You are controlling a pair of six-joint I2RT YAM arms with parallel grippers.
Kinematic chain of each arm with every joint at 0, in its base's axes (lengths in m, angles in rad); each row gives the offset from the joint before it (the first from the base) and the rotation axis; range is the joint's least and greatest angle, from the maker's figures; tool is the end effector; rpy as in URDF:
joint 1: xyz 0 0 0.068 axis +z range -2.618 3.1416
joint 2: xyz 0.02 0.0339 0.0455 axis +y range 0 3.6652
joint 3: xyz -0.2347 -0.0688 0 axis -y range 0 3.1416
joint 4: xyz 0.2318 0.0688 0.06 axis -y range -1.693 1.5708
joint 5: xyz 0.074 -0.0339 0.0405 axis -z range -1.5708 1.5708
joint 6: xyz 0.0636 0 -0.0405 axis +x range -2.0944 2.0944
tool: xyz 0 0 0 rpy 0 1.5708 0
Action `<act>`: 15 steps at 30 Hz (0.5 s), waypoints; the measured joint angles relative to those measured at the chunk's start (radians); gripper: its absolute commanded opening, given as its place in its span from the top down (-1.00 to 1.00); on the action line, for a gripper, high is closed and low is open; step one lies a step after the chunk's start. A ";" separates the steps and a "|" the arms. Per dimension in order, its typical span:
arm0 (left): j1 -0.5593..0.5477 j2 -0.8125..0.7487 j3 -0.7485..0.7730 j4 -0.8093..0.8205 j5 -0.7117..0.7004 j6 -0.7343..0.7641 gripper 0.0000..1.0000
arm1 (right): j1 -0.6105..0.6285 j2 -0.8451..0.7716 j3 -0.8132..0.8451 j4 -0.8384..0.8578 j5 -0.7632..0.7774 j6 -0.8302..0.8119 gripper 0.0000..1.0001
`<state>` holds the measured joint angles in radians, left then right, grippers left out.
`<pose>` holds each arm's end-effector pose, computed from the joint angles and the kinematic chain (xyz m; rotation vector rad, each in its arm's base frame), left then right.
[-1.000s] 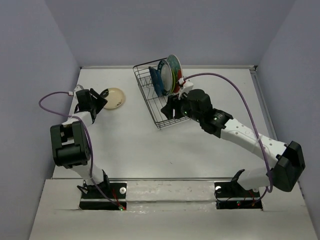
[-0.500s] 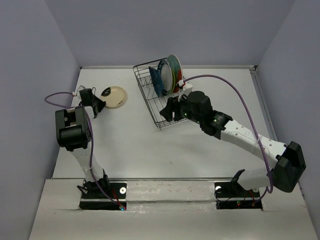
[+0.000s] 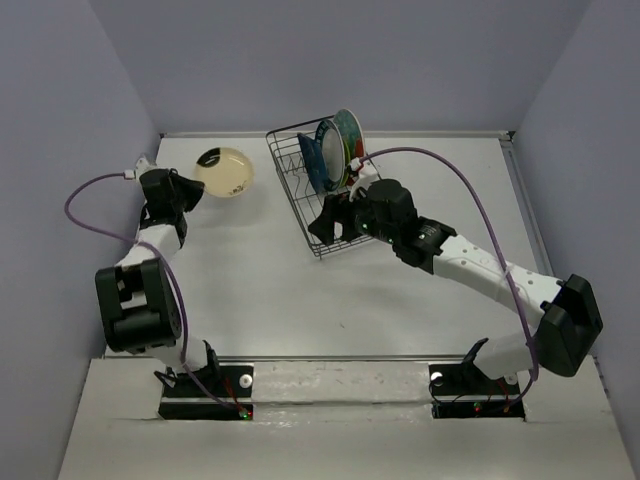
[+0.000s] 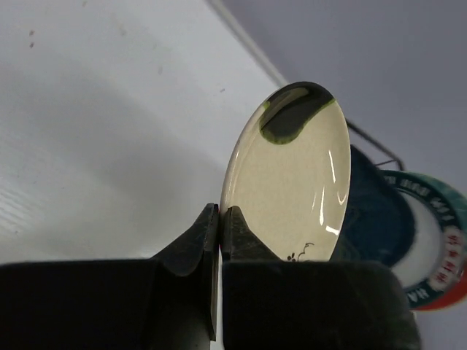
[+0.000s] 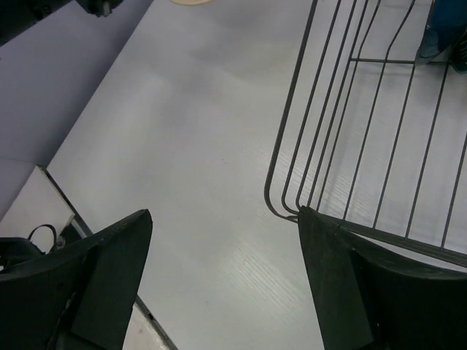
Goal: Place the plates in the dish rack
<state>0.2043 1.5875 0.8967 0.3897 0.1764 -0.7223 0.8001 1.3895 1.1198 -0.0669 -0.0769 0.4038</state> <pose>0.3658 0.0644 0.2062 -0.7369 1.7514 -0.5198 0.2381 0.2522 0.2950 -0.4488 1.9570 0.8700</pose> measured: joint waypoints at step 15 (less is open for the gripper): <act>-0.249 -0.805 -0.298 -0.011 0.262 0.076 0.89 | 0.000 0.019 0.152 -0.007 -0.076 0.045 -0.89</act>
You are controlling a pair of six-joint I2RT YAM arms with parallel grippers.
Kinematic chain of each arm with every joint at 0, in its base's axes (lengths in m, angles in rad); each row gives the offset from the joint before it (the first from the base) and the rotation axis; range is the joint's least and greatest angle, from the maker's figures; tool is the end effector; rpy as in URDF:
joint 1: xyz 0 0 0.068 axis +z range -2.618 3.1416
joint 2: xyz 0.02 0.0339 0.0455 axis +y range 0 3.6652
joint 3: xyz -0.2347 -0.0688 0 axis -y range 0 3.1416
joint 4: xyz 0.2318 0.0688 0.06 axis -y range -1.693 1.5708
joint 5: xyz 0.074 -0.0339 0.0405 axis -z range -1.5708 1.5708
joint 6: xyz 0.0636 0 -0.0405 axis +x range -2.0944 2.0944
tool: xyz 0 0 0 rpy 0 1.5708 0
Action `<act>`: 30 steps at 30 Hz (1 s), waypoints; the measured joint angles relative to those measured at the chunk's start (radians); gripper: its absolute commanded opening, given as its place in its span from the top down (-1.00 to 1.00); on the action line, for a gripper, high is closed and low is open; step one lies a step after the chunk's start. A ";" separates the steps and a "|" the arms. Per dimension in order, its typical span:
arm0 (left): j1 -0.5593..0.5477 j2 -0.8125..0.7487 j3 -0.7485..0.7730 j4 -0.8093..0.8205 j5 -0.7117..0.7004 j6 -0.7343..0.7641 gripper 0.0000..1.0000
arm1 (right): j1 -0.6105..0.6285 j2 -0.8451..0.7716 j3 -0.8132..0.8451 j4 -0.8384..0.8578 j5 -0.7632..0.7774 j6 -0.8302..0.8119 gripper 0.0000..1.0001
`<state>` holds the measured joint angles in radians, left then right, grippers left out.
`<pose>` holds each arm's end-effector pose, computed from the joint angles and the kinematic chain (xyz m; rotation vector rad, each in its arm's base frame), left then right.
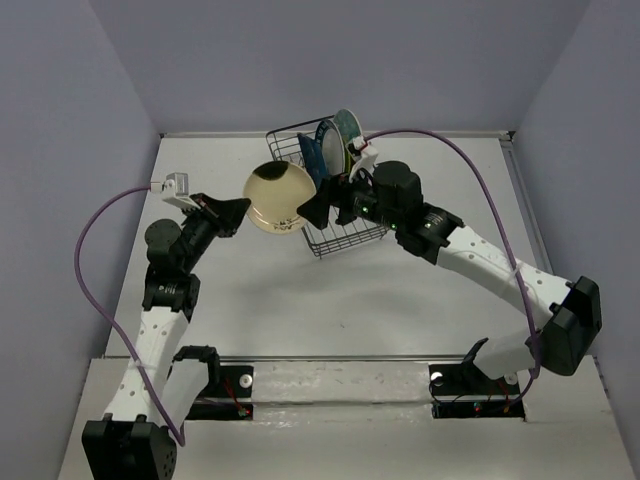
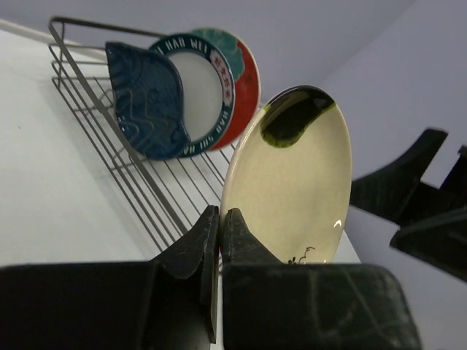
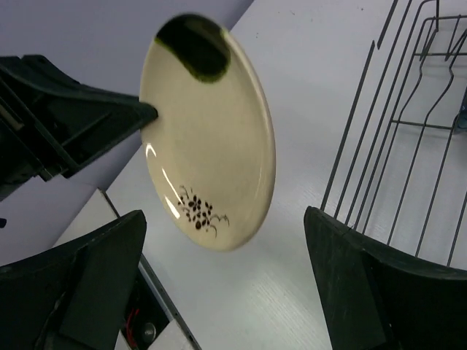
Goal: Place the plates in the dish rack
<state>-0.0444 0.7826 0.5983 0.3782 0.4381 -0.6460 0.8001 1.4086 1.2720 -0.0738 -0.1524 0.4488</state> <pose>0.2202 -0.0368 0.3209 -0.0531 1.4513 -0.8702 0.2395 0.2605 0.3444 -0.4467 1.8465 1.0143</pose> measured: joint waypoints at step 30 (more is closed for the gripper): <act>-0.013 -0.211 -0.030 -0.302 0.010 0.249 -0.98 | 0.004 0.349 0.512 -0.194 0.490 -0.229 0.87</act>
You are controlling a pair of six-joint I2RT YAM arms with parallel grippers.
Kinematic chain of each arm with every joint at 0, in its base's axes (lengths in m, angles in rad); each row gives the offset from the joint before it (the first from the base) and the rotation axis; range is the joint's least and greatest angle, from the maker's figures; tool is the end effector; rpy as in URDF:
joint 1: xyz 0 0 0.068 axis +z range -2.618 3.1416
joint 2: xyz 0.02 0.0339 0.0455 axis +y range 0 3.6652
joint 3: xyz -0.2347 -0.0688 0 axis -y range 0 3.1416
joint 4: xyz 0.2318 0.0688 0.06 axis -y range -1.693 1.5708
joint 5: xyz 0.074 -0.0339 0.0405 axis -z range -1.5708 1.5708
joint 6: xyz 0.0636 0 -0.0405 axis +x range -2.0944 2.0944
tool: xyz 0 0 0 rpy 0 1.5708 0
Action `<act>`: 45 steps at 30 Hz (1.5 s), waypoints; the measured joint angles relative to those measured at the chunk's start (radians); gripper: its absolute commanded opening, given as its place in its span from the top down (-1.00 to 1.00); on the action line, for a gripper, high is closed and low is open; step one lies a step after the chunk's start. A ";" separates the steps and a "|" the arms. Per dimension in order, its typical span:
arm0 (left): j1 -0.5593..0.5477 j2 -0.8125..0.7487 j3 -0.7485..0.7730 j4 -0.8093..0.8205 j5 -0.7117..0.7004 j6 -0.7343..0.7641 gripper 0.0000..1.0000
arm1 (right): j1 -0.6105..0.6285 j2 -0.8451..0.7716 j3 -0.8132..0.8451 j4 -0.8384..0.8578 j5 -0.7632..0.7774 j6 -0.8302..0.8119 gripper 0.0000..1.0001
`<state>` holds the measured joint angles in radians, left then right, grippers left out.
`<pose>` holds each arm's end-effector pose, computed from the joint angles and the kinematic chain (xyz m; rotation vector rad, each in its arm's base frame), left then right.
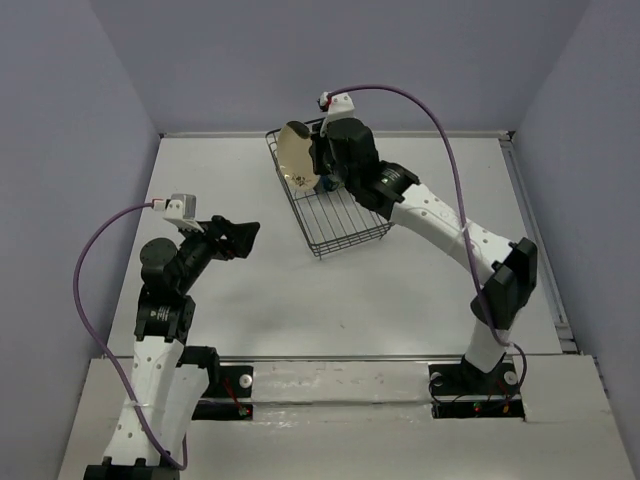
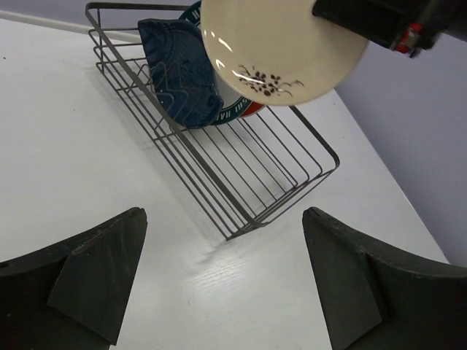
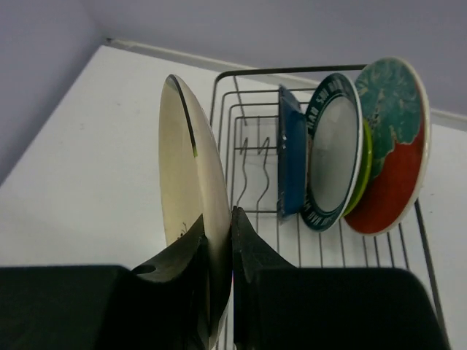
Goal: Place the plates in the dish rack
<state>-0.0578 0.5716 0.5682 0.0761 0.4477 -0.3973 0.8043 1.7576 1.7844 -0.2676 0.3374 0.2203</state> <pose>0.1837 -0.0382 0.3092 0.1087 1.5420 -0.6973 0.3092 0.2907 0.3783 -0.2883 1.7951 0.4252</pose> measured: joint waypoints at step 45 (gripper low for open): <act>-0.066 0.064 0.003 -0.040 -0.011 0.029 -0.98 | -0.008 0.560 0.487 -0.122 0.248 -0.171 -0.45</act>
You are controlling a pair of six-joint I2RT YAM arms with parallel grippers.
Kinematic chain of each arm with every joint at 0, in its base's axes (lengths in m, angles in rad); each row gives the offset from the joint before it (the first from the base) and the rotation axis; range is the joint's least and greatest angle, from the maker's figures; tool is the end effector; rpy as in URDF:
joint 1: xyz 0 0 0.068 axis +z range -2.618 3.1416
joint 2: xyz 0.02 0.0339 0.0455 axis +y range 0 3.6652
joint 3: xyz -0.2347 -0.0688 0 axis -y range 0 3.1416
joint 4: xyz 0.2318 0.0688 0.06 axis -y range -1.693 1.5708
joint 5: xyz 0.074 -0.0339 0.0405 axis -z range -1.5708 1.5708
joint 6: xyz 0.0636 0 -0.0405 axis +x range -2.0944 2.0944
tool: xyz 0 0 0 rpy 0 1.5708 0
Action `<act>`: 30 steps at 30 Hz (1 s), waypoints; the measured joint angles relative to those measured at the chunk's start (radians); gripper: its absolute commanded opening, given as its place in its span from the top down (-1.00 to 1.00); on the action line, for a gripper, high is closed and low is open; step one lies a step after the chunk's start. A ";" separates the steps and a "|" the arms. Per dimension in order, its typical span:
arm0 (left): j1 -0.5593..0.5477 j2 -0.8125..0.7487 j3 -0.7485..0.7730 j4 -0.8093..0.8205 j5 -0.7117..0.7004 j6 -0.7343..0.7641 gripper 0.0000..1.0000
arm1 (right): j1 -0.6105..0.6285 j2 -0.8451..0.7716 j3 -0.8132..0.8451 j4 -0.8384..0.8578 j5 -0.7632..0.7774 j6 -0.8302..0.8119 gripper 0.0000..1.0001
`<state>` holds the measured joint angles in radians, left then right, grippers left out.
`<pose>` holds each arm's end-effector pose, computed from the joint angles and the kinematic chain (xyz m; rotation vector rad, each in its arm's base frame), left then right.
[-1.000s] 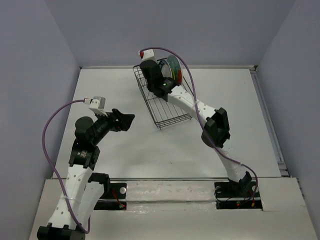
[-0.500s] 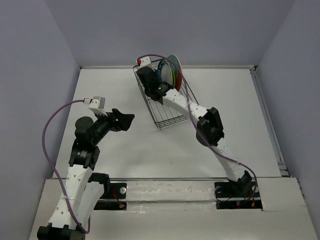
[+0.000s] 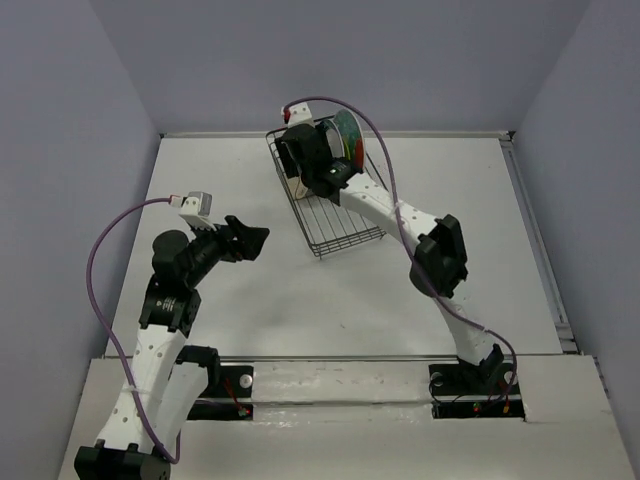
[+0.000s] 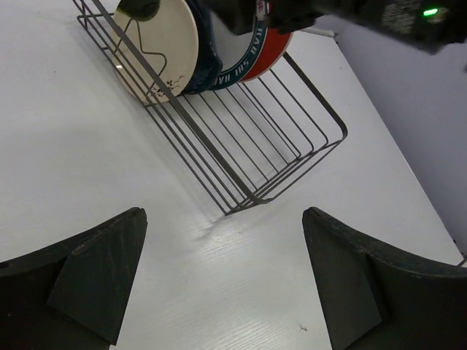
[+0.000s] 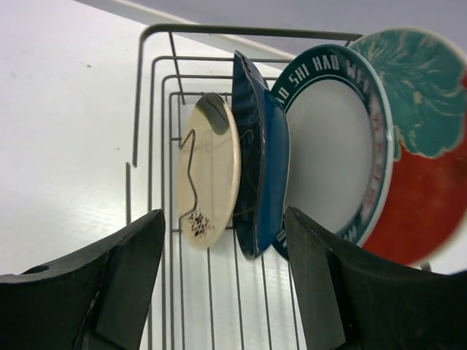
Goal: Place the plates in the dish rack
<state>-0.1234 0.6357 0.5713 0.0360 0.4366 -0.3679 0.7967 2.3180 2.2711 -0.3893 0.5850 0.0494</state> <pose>0.1931 -0.0510 0.2941 0.1481 1.6385 -0.7262 0.3949 0.3537 0.2811 -0.3534 1.8982 -0.0247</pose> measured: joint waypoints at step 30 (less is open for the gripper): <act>0.040 -0.142 -0.039 0.085 0.147 -0.110 -0.98 | -0.004 -1.741 -1.617 0.188 -0.053 0.373 -0.99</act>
<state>-0.0834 0.4938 0.5320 0.1207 0.5838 -0.4778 0.7925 0.5774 0.6544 -0.2016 0.5323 0.4221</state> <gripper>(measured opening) 0.990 0.995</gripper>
